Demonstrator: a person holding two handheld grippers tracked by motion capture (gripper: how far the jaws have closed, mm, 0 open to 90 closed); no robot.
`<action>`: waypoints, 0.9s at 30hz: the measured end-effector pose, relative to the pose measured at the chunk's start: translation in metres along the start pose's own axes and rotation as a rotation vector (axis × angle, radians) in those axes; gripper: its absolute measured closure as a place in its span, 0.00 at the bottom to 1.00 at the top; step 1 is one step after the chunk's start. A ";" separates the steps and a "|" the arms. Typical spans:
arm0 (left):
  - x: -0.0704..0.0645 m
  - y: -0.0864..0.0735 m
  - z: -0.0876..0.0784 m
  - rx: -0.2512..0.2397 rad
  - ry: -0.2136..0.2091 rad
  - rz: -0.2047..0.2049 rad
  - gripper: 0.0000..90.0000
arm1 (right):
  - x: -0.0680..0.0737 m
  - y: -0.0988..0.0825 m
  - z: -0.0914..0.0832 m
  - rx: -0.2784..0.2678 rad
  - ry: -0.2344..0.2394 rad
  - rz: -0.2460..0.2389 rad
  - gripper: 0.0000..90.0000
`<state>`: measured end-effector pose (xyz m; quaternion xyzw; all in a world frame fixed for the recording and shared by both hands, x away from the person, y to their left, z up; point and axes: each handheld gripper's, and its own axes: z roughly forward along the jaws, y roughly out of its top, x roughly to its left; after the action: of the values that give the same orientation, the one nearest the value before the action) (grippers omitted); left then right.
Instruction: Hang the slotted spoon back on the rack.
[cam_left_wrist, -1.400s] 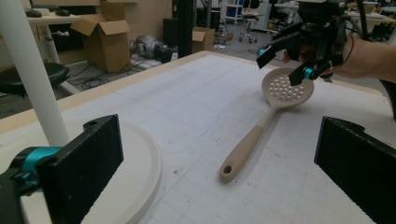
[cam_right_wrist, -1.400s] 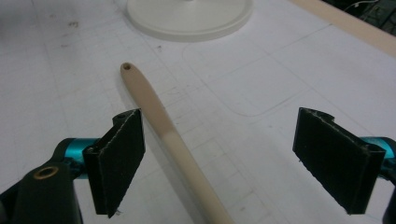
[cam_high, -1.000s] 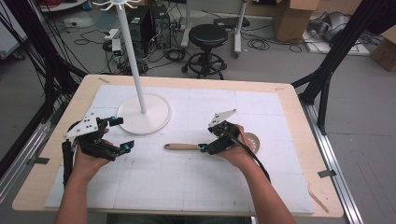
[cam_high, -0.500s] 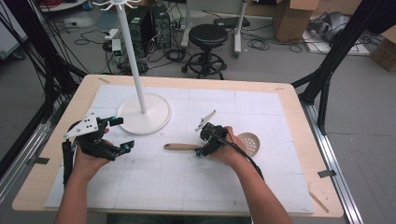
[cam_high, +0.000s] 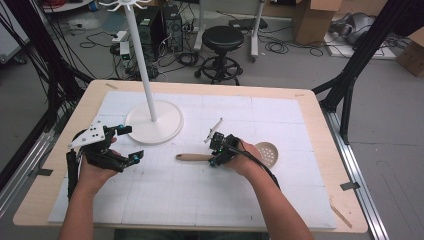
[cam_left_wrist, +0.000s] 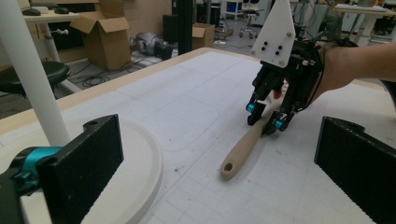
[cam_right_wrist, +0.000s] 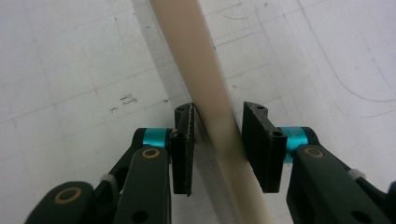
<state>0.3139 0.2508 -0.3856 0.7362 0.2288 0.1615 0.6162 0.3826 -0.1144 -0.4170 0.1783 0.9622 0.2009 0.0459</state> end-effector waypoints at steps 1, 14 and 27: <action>0.000 0.000 0.000 0.000 0.000 -0.001 0.02 | 0.001 0.000 0.000 0.003 0.002 0.003 0.73; 0.000 0.000 -0.001 -0.001 0.002 -0.004 0.02 | 0.000 0.002 0.000 0.018 0.032 0.037 0.83; 0.001 0.001 -0.005 -0.013 0.007 -0.005 0.02 | -0.008 -0.004 -0.043 -0.218 0.051 0.095 0.84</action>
<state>0.3128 0.2551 -0.3835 0.7310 0.2318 0.1642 0.6204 0.3824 -0.1366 -0.3794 0.2124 0.9259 0.3108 0.0311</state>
